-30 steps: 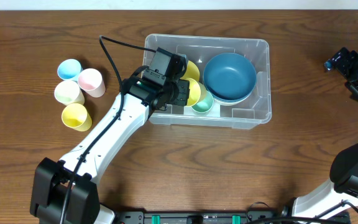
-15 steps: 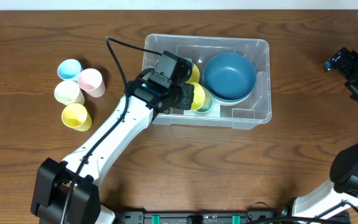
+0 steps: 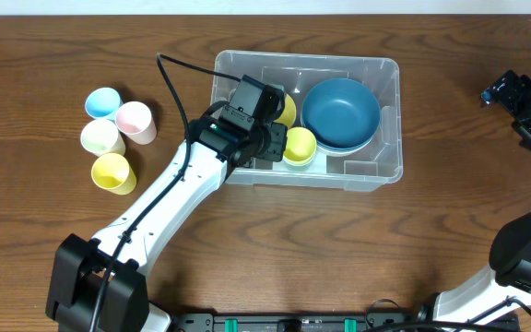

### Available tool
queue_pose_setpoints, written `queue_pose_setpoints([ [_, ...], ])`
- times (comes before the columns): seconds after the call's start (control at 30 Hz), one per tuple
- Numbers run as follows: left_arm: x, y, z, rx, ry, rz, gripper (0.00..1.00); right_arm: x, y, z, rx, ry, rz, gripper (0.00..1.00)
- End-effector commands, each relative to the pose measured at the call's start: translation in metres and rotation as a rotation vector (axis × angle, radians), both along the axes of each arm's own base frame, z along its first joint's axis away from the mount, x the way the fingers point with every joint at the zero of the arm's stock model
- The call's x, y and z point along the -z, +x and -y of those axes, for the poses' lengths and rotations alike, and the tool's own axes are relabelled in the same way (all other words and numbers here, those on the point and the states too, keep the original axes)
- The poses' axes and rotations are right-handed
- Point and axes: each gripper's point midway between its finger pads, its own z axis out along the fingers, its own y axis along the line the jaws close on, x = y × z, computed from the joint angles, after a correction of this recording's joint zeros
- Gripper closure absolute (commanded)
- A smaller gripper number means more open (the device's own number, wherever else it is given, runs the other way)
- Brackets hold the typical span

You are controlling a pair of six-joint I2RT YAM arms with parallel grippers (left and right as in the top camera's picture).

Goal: Pack container
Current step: 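Carry the yellow cup into the bin and stack it on the green cup, then release the yellow cup and move the left gripper to the pink cup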

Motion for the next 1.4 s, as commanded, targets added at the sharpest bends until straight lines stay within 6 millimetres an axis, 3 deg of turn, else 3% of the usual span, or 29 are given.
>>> queue_pose_setpoints([
  [0.0,-0.006,0.012,-0.011,-0.041,0.009,0.032,0.67,-0.002,-0.001,0.000,0.012,-0.001,0.004,0.01],
  [0.13,-0.039,0.027,-0.038,-0.146,-0.041,0.080,0.67,-0.002,-0.001,0.000,0.012,-0.001,0.004,0.01],
  [0.23,-0.069,0.037,-0.073,-0.232,-0.067,0.144,0.67,-0.002,-0.001,0.000,0.012,-0.001,0.004,0.01],
  [0.33,-0.090,0.047,-0.124,-0.356,-0.075,0.202,0.64,-0.002,-0.001,0.000,0.012,-0.001,0.004,0.01],
  [0.47,-0.094,0.057,-0.189,-0.534,-0.075,0.208,0.64,-0.002,-0.001,0.000,0.012,-0.001,0.004,0.01],
  [0.57,-0.081,0.066,-0.219,-0.609,-0.062,0.188,0.64,-0.002,-0.001,0.000,0.012,-0.001,0.004,0.01],
  [0.77,-0.032,0.081,-0.243,-0.641,0.051,0.111,0.64,-0.002,-0.001,0.000,0.012,-0.001,0.004,0.01],
  [1.0,0.017,0.082,-0.256,-0.607,0.189,0.016,0.64,-0.002,-0.001,0.000,0.012,-0.001,0.004,0.01],
  [1.37,0.053,0.077,-0.271,-0.615,0.309,-0.062,0.64,-0.002,-0.001,0.000,0.012,-0.001,0.004,0.01],
])
